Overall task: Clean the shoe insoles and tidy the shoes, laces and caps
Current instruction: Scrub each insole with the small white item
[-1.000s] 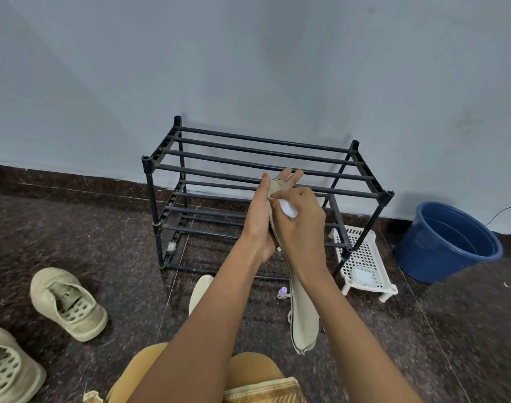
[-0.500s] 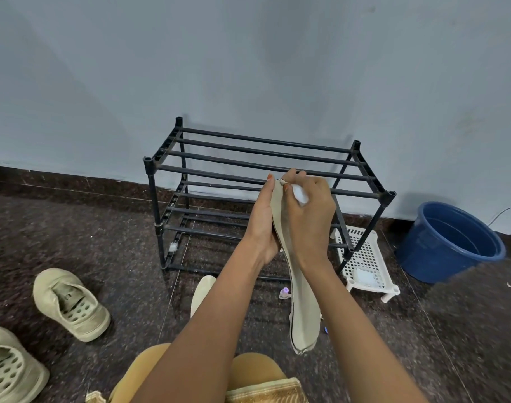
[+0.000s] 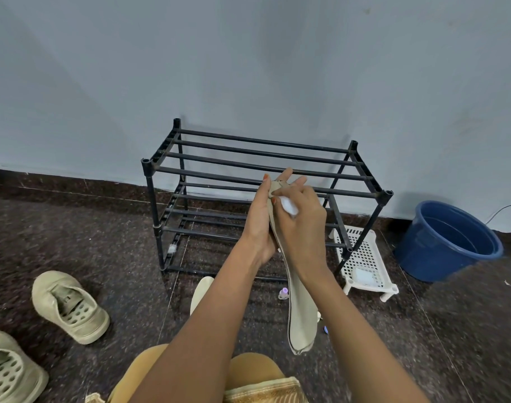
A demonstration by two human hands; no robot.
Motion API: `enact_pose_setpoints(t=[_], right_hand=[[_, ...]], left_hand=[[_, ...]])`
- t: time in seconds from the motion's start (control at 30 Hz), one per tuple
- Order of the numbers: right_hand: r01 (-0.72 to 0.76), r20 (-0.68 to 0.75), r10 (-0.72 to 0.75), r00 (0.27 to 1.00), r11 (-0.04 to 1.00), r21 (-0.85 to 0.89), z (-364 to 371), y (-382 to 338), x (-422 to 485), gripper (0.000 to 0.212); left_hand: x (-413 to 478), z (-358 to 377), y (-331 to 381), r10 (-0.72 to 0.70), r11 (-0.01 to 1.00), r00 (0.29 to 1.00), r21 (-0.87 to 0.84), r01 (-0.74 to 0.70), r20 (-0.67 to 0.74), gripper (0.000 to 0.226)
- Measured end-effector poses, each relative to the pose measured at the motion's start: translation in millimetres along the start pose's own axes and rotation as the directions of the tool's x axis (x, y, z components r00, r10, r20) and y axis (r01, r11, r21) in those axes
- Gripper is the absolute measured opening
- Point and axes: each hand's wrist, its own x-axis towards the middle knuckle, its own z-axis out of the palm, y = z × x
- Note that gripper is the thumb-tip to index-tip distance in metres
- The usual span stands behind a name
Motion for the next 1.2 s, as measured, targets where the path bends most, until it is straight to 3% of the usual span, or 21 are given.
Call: enact_pose_setpoints(t=[0.23, 0.77, 1.2], right_hand=[[-0.009, -0.079, 0.008, 0.997, 1.0, -0.018, -5, 3, 18, 0.016], [-0.014, 0.152, 0.018, 0.988, 1.0, -0.025, -14, 8, -15, 0.013], [0.0, -0.05, -0.005, 0.999, 0.994, -0.105, -8, 9, 10, 0.015]], left_hand=[[0, -1, -1, -0.01, 1.0, 1.0, 0.009, 0.01, -0.014, 0.048], [2, -3, -2, 0.017, 0.997, 1.0, -0.069, -0.018, -0.007, 0.047], [2, -4, -1, 0.011, 0.999, 1.0, -0.04, -0.011, 0.0, 0.047]])
